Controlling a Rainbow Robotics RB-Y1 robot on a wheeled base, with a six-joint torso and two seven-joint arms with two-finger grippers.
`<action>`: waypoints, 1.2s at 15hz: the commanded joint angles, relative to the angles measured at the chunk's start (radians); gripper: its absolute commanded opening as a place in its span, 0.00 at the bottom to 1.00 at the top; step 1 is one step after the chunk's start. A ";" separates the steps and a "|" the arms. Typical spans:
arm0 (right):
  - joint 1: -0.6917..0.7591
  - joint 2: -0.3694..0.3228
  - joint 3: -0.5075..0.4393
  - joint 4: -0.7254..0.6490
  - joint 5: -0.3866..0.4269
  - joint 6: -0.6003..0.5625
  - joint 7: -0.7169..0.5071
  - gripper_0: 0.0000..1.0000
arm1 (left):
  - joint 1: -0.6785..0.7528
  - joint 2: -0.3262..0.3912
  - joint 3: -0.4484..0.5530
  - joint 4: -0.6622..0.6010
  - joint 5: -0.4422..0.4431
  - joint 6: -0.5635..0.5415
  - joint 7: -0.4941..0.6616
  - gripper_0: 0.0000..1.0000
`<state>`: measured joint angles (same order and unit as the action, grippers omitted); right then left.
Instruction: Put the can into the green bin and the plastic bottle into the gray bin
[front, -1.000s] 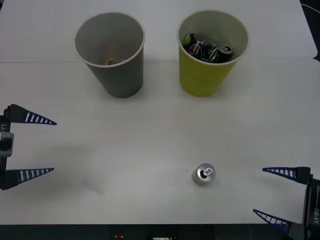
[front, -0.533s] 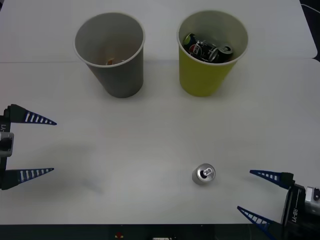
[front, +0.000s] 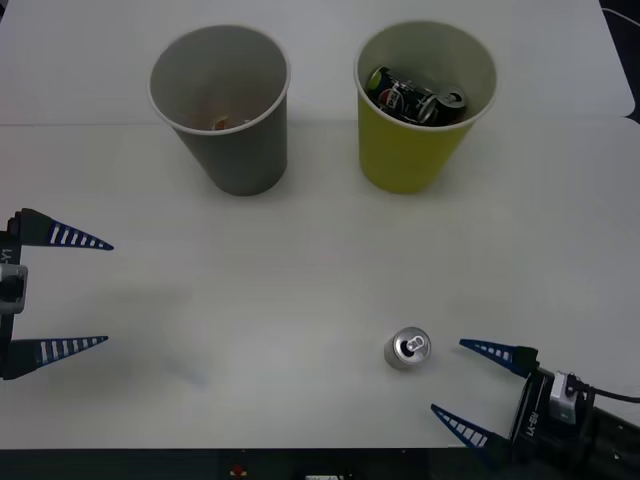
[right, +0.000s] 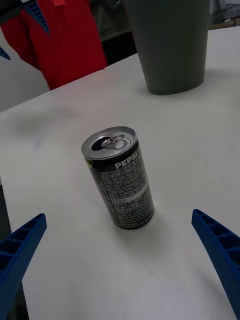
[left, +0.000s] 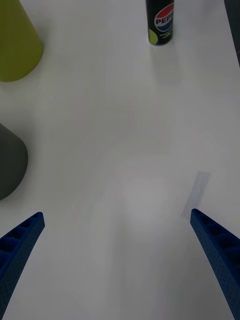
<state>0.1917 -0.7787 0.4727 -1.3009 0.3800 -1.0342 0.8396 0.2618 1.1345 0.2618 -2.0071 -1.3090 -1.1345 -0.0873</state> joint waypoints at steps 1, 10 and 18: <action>-0.046 0.039 0.041 0.054 0.000 0.000 0.035 1.00 | 0.000 0.000 0.000 0.000 0.000 0.000 0.000 1.00; -0.153 0.131 0.078 0.153 0.048 0.006 0.136 1.00 | 0.000 0.000 0.000 0.000 0.000 0.000 0.000 1.00; -0.198 0.182 0.090 0.153 0.048 0.052 0.181 1.00 | 0.000 0.000 0.000 0.000 0.000 0.000 0.000 1.00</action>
<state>-0.0019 -0.6011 0.5618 -1.1479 0.4277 -0.9836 1.0165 0.2618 1.1345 0.2618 -2.0071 -1.3090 -1.1345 -0.0873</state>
